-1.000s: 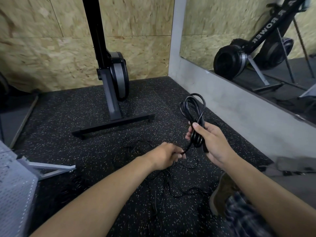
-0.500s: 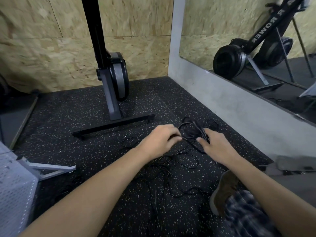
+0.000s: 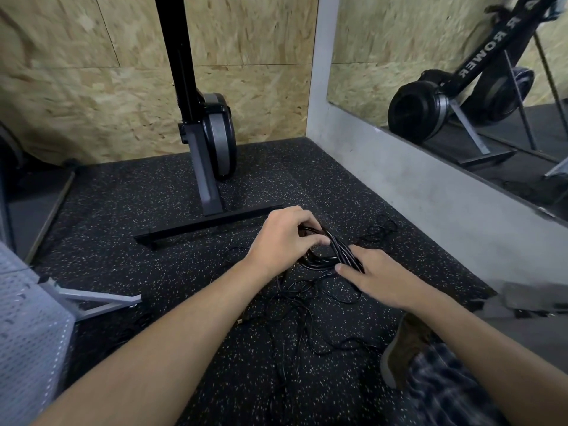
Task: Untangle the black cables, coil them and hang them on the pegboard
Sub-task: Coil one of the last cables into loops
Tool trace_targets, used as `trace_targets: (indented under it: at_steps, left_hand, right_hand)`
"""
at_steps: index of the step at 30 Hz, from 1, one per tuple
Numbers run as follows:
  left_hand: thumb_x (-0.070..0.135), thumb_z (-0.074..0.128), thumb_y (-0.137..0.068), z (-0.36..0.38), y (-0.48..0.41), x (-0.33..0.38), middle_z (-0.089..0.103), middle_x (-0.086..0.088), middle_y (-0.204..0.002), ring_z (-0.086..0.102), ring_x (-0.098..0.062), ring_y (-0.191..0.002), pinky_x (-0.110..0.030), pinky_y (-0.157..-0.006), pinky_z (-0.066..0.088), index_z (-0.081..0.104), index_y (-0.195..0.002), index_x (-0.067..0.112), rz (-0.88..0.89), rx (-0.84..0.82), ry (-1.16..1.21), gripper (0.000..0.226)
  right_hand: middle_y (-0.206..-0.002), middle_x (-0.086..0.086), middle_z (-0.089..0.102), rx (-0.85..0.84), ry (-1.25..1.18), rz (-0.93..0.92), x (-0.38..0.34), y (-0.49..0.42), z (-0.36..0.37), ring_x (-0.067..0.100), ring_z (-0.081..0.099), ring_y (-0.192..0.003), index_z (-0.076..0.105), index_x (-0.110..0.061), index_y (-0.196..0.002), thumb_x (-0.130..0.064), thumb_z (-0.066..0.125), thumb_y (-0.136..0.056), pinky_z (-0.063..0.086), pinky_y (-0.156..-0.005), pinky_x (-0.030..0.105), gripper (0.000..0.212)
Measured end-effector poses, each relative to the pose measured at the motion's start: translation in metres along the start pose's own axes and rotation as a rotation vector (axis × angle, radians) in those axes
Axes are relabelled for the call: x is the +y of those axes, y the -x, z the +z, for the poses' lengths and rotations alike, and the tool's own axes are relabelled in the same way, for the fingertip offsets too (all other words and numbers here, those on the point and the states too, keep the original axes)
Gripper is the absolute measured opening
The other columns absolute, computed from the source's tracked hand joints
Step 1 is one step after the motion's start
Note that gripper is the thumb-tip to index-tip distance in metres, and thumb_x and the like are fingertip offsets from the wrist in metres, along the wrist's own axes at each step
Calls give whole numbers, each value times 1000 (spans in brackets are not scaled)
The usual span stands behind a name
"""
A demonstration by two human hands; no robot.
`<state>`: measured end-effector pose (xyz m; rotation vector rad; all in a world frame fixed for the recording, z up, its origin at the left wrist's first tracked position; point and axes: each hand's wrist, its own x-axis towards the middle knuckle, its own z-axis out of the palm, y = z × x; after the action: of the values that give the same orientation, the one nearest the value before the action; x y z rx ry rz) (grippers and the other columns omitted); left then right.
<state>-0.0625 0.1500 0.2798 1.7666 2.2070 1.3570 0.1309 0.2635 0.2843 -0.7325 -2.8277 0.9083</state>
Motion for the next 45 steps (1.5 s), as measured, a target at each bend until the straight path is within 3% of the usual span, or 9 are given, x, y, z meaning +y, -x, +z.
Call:
trace_targets:
  at_steps: [5, 8, 11, 16, 27, 30, 34, 39, 45]
  left_hand:
    - [44, 72, -95, -7, 4, -20, 72, 16, -102, 65, 1, -101, -25, -96, 52, 73, -107, 29, -188, -80, 98, 19]
    - [41, 57, -105, -9, 9, -32, 76, 17, -105, 70, -10, -109, -35, -103, 50, 75, -109, 35, -466, -183, 383, 19]
    - [17, 54, -108, -4, 12, -33, 78, 10, -104, 73, -20, -111, -36, -101, 53, 73, -110, 29, -616, -245, 574, 22]
    - [9, 61, -103, 7, 9, -17, 79, -13, -101, 78, -25, -93, -34, -79, 62, 67, -109, 2, -561, -173, 623, 11]
    - [7, 61, -103, 11, -9, 30, 78, -23, -100, 79, -29, -89, -30, -76, 65, 61, -116, -5, -635, -60, 1104, 18]
    - [10, 65, -101, 12, -7, 28, 78, -23, -100, 78, -32, -91, -34, -80, 65, 52, -127, -6, -629, -55, 1086, 32]
    - [7, 59, -103, 14, -7, 21, 78, -10, -105, 76, -28, -105, -39, -92, 61, 57, -123, 7, -618, -117, 1034, 20]
    - [13, 62, -93, 29, 19, 1, 70, 5, -127, 63, -10, -124, -36, -110, 49, 67, -117, 36, -383, -622, 385, 34]
    - [21, 61, -103, 35, 27, -17, 68, 4, -94, 64, -19, -89, -32, -82, 51, 59, -102, 29, -243, -655, 21, 9]
  right_hand:
    - [-74, 0, 57, 34, -4, 50, -2, 5, -11, 0, 49, -56, 59, -9, -116, -43, 52, -106, 40, -55, 22, 36]
    - [-116, 11, 69, 72, -107, 42, -5, 11, -15, 28, 67, -99, 54, -14, -139, -44, 50, -106, 52, -91, 42, 44]
    - [-121, 1, 72, 102, -200, -32, -6, 11, -16, 35, 65, -107, 56, -40, -108, -42, 53, -105, 52, -97, 53, 5]
    - [-82, -43, 63, 164, -311, -67, 0, 3, -8, -17, 59, -80, 59, -35, -103, -28, 53, -108, 43, -71, 8, 11]
    - [-114, -19, 67, 345, -383, -42, -1, -6, -2, -14, 59, -106, 58, -29, -125, -30, 50, -108, 42, -84, 2, 19]
    - [-101, -10, 70, 335, -392, -22, -1, -7, 1, -2, 65, -96, 59, -28, -113, -31, 49, -109, 48, -85, 19, 12]
    - [-96, -4, 70, 351, -533, -13, -6, -7, 1, 12, 69, -93, 62, -21, -107, -29, 50, -109, 54, -88, 34, 15]
    - [-88, 0, 72, 328, -699, -39, -14, -4, -3, 13, 68, -87, 65, -8, -101, -26, 50, -109, 53, -80, 28, 25]
    - [-86, 1, 72, 403, -708, 24, -6, -5, -6, 13, 69, -83, 65, -11, -100, -26, 54, -107, 54, -84, 35, 20]
